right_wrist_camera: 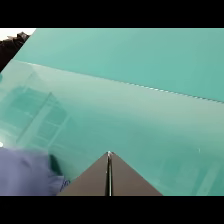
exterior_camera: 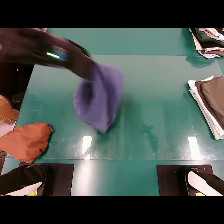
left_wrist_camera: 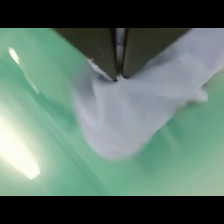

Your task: Fold the shirts.

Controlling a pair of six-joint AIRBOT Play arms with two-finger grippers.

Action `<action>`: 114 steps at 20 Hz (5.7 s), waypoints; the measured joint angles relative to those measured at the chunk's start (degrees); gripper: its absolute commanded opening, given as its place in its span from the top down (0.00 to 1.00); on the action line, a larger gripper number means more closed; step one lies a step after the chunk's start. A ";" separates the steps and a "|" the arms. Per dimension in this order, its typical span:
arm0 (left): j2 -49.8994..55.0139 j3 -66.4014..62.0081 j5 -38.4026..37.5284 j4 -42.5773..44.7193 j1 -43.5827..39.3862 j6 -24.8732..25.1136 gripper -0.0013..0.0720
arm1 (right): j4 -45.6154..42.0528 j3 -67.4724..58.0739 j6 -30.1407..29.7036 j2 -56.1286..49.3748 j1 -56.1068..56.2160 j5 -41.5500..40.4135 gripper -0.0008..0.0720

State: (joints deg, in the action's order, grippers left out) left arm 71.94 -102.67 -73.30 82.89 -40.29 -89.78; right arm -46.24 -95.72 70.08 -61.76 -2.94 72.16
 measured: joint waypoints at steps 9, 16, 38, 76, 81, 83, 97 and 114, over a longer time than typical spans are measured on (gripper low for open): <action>10.60 0.79 -2.27 4.46 6.67 2.43 0.30 | -0.02 -0.28 0.00 0.00 0.00 0.50 0.97; 12.00 17.77 4.35 -9.33 30.71 2.49 0.30 | -0.28 -0.24 0.00 0.00 0.00 1.27 0.97; 22.80 28.89 17.16 -31.71 33.83 11.87 0.95 | -4.52 0.76 2.10 -3.41 0.55 9.03 0.97; -13.40 -9.20 9.64 -17.66 33.64 12.07 0.95 | -10.91 9.90 5.66 11.50 -8.33 -0.02 0.97; -20.37 -15.54 12.26 -17.59 33.64 11.19 0.95 | -11.17 -1.27 5.66 15.74 -13.27 0.48 0.97; -21.73 -17.62 14.58 -17.55 33.64 10.95 0.95 | -11.17 -4.33 5.66 16.63 -14.69 1.27 0.97; 2.36 -2.36 5.01 -12.24 33.62 10.58 0.95 | -22.75 20.50 15.43 2.54 1.95 9.86 0.97; 23.10 -2.05 -3.76 -4.50 33.94 8.61 0.30 | -22.82 9.75 11.80 -23.89 6.38 1.18 0.38</action>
State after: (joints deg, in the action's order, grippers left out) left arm 95.04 -104.73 -77.06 78.39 -6.35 -81.17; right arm -69.06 -85.97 81.89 -85.65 3.44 73.34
